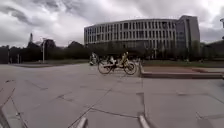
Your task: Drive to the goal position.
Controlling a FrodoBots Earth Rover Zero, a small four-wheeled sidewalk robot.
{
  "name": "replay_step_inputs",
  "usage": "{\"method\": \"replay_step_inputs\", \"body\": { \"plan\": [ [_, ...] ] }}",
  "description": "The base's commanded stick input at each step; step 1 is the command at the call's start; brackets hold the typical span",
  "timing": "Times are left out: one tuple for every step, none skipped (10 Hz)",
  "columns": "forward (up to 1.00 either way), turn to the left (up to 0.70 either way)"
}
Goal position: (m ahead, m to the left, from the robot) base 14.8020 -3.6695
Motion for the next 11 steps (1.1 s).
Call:
{"method": "replay_step_inputs", "body": {
  "plan": [
    [0.7, 0.01],
    [0.7, 0.01],
    [0.7, 0.01],
    [0.7, 0.13],
    [0.7, 0.32],
    [0.7, 0.36],
    [0.7, 0.36],
    [0.7, 0.36],
    [0.7, 0.36],
    [0.7, 0.36],
    [0.7, 0.36]
  ]
}}
